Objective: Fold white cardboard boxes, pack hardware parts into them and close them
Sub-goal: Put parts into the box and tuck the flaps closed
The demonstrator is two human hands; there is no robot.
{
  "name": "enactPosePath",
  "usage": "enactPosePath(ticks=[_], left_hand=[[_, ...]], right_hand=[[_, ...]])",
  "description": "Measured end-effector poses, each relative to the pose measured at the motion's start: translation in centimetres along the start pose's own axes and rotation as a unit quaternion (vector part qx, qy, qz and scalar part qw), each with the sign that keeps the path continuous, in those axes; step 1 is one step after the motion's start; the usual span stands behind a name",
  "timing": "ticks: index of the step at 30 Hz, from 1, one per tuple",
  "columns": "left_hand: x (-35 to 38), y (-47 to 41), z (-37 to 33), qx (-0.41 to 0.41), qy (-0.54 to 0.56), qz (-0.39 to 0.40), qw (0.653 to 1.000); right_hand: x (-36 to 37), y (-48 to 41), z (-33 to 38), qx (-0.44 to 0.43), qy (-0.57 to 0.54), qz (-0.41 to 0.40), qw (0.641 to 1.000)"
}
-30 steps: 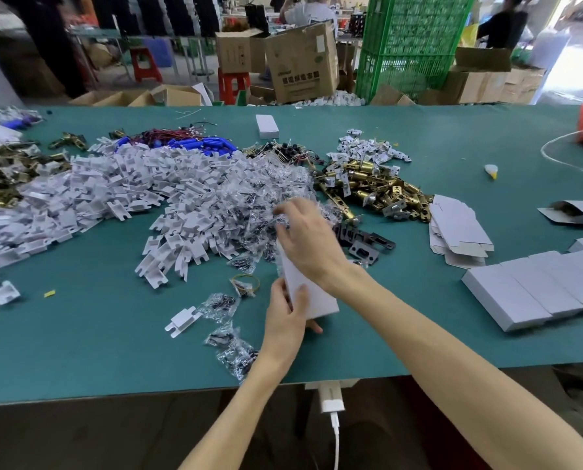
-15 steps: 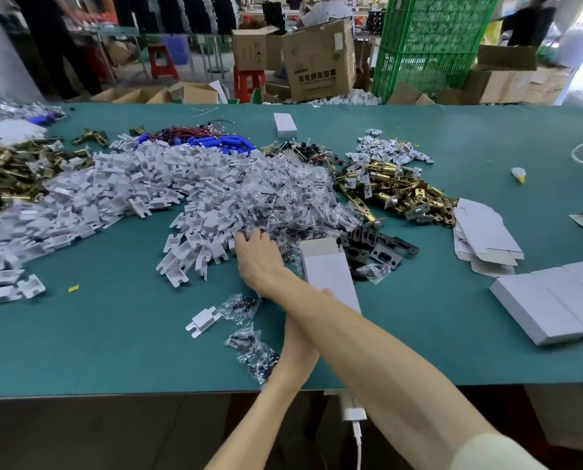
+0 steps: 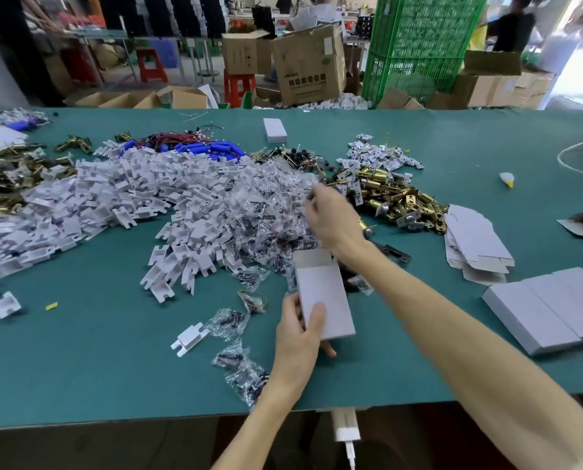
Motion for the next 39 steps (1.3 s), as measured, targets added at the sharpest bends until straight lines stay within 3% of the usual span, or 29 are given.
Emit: enactPosePath(ticks=[2,5,9,14,17,22,27,31,36,39], left_hand=[[0.1,-0.2,0.2,-0.001,-0.013,0.001,1.0],[0.4,0.0,0.1,0.002,-0.028,0.012,1.0],[0.5,0.0,-0.1,-0.004,-0.028,0.012,1.0],[0.6,0.1,-0.1,-0.007,-0.014,0.027,1.0],[0.6,0.0,0.0,0.001,-0.01,0.029,1.0],[0.7,0.1,-0.1,0.008,-0.007,0.038,0.999],[0.7,0.3,-0.1,0.003,-0.01,0.036,0.999],[0.7,0.5,-0.2,0.002,0.0,0.043,0.999],[0.6,1.0,-0.6,0.02,0.007,0.052,0.998],[0.5,1.0,-0.7,0.03,0.013,0.056,0.998]], right_hand=[[-2.1,-2.3,-5.7,0.058,0.071,-0.025,0.996],[-1.4,-3.2,-11.3,0.093,0.183,0.041,0.978],[0.8,-3.9,-13.9,0.129,0.171,0.104,0.971],[1.4,-4.2,-14.6,0.146,0.189,0.093,0.967],[0.4,-4.3,-15.5,0.187,0.152,0.06,0.969],[-3.9,-3.4,-15.3,0.236,-0.047,-0.008,0.971],[-9.2,-2.1,-11.1,0.183,-0.165,-0.051,0.968],[-11.6,-0.3,-5.5,0.123,-0.285,0.023,0.95],[-11.5,2.4,-0.9,0.009,-0.185,0.129,0.974],[-11.0,3.7,0.2,-0.017,-0.155,0.143,0.977]])
Point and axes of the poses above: each hand's wrist, its own y-axis away from the middle knuckle, its own x-axis out of the palm, z = x × y, the point moved 7 cm from there along -y, towards the middle knuckle, and after that the axes turned 12 degrees about -z, right-handed, at the moved point
